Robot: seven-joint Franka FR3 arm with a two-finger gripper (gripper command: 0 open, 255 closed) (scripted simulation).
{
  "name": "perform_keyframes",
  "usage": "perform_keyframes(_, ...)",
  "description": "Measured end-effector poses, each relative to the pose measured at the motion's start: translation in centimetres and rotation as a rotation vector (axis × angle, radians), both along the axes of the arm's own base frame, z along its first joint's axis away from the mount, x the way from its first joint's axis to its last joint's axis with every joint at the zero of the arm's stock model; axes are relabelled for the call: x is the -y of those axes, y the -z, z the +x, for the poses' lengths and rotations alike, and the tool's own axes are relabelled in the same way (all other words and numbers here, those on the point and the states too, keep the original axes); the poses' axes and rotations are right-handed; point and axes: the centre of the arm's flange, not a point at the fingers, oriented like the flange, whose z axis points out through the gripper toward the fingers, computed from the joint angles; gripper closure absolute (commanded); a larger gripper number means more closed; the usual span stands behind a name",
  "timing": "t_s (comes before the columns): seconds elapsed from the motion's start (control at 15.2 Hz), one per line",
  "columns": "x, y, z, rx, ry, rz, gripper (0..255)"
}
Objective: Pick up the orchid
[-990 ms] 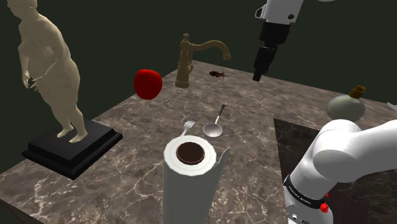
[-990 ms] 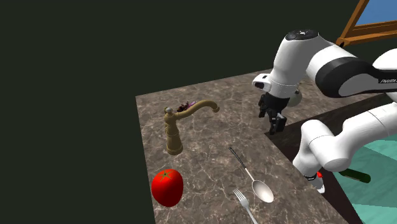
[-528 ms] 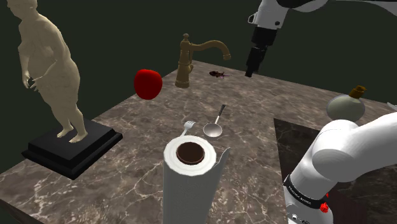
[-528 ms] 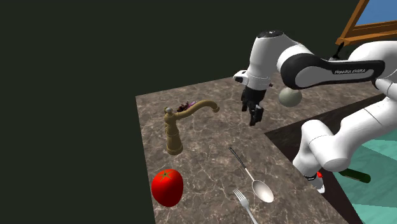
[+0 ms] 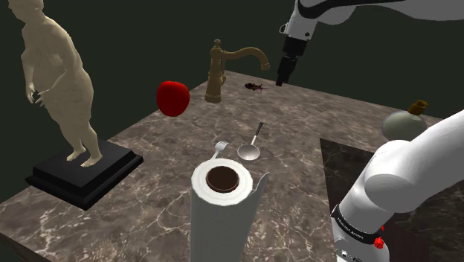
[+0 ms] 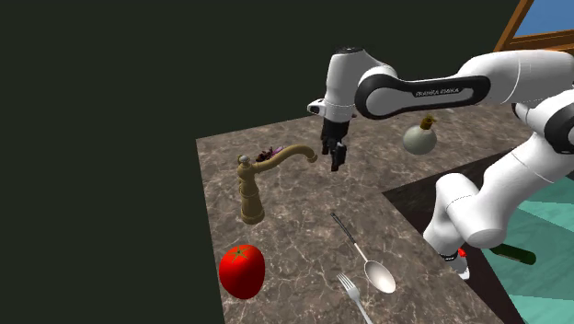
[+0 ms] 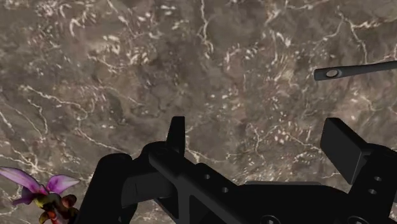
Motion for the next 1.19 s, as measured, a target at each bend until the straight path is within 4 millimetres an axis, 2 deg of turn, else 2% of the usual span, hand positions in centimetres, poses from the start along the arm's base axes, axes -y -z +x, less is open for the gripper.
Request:
perform_keyframes(0.4,5.8,1.8,5.9,0.016,-0.029,0.046,0)
perform_keyframes(1.19,15.7,6.4,18.0,0.049,-0.087,0.138,0)
